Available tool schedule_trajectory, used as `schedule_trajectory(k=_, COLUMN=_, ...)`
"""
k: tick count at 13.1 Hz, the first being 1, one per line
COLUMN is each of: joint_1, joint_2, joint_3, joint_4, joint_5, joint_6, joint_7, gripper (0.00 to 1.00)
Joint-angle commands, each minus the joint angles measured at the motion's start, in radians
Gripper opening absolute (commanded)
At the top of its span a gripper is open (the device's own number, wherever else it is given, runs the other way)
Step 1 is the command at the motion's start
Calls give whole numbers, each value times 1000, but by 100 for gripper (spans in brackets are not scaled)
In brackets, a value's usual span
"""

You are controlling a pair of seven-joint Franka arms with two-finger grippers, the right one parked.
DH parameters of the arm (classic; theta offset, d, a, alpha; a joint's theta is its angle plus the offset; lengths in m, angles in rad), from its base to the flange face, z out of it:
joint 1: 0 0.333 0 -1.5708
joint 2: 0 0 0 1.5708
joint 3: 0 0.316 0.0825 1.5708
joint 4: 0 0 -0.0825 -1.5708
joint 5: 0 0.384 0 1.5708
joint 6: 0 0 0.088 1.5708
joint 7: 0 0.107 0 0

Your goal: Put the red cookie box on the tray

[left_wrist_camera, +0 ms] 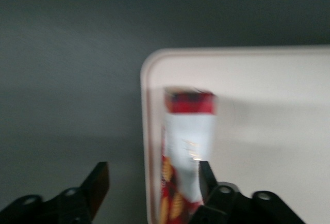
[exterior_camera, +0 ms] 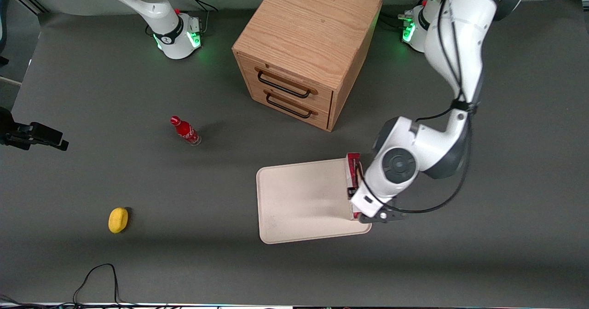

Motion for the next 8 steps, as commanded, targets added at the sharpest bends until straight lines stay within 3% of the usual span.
schedule_trajectory(k=1, joint_1=52, joint_2=-253, joint_3=33, joint_4=-212, joint_5=10, joint_6=-14, joint_7=-6, gripper=100)
schedule_trajectory(k=8, joint_1=208, joint_2=-627, joint_3=104, joint_4=-405, joint_5=-75, joint_6=-247, joint_7=272, gripper=100)
